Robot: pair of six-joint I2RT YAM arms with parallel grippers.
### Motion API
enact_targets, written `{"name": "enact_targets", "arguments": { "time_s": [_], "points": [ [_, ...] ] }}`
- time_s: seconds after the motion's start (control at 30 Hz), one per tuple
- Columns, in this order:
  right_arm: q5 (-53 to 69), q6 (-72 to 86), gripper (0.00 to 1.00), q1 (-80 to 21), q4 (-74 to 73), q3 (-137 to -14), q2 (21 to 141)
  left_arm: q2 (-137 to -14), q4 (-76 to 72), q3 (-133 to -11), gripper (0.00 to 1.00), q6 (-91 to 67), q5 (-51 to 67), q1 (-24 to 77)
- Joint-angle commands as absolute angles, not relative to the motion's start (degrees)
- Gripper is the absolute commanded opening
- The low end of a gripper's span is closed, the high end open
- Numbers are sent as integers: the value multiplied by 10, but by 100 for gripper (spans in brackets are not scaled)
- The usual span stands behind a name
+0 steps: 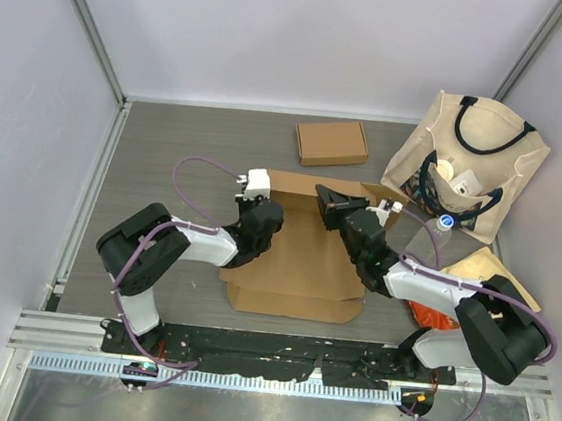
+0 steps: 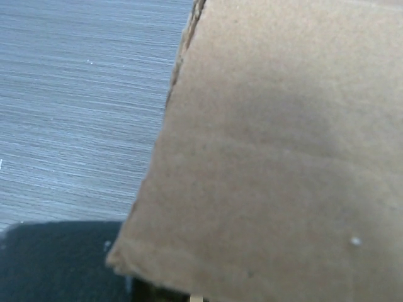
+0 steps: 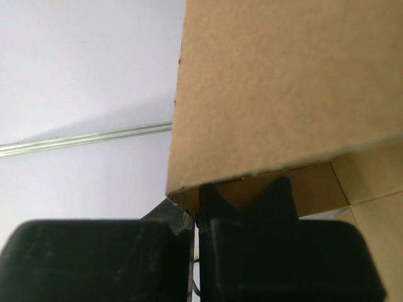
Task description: Fold the paper box
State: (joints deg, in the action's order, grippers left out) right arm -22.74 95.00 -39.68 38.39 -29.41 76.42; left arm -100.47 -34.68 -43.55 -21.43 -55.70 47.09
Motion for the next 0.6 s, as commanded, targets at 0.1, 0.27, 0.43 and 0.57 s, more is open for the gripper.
{"name": "enact_targets", "arguments": {
  "time_s": [0.1,0.27,0.43,0.57],
  "points": [
    [-218,935,3,-429,384,-316,798,-1018,-535,-369,0,-125,-561,454],
    [-159,745,71,-406,275,-320,707,-988,-606,-317,0,-57,-491,450],
    [-25,363,76,-368,-74,-401,600,-941,-599,-259,0,-70,-466,450],
    [-70,202,76,-321,-303,-512,536,-905,-580,-221,0,-85,-471,446]
  ]
}}
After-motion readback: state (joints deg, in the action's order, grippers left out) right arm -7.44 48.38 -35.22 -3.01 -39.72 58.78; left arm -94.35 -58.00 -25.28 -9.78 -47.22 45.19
